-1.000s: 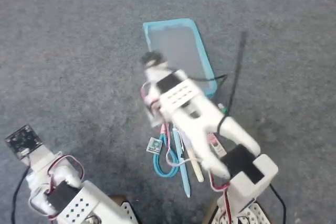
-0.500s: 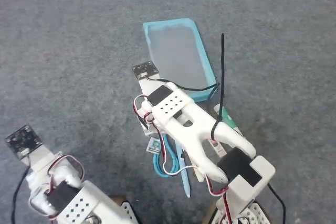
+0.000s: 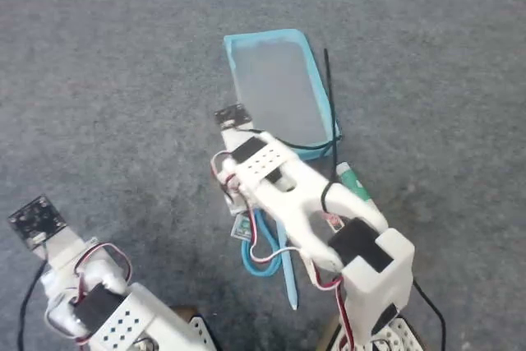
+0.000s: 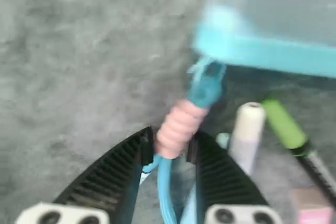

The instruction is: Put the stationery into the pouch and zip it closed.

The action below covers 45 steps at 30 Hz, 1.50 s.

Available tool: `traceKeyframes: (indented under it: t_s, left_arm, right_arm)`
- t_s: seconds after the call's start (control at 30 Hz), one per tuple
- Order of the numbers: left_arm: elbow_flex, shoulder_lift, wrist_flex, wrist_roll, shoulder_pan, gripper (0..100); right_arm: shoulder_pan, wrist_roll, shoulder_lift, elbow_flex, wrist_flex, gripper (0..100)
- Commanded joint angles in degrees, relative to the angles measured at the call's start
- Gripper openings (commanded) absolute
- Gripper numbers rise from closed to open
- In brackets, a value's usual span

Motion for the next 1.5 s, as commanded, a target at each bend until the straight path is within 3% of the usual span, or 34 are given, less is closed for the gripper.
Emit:
traceKeyframes:
  t_s: [0.0, 0.33, 0.7, 0.8, 1.03, 1.13, 1.27, 1.37, 1.47]
  left_arm:
    - [-0.57, -0.97, 0.26, -0.62, 0.35, 1]
    - [-0.57, -0.97, 0.26, -0.53, 0.26, 1]
    - [-0.57, -0.97, 0.00, -0.79, 7.82, 1]
    - [-0.48, -0.97, -5.45, -0.97, 11.60, 1]
    - [-0.48, -0.97, -18.02, -18.29, 18.55, 1]
    - [-0.84, -0.70, -17.23, -20.84, 24.70, 1]
    - [-7.52, -0.44, -10.99, -17.49, 31.47, 2]
    - [-14.99, 0.09, -4.40, -15.47, 37.54, 7]
    - [-19.03, 6.24, -5.45, -15.38, 41.41, 13]
  right_arm:
    - [5.14, 0.53, -1.19, -2.20, -1.01, 0.4]
    - [7.96, 16.62, -7.16, -7.30, 4.62, 0.8]
    - [9.19, 28.04, -37.76, -0.53, 4.79, 0.8]
    - [8.84, 29.80, -46.81, 4.75, 3.74, 0.8]
    - [3.47, 40.26, -61.67, 22.51, 3.65, 0.8]
    - [2.33, 40.79, -65.71, 28.75, 2.77, 0.8]
    - [2.51, 37.98, -67.65, 31.30, 0.31, 1.0]
    - [1.98, 36.66, -67.74, 32.26, -0.31, 0.9]
    - [2.42, 36.84, -68.00, 32.35, 0.31, 0.8]
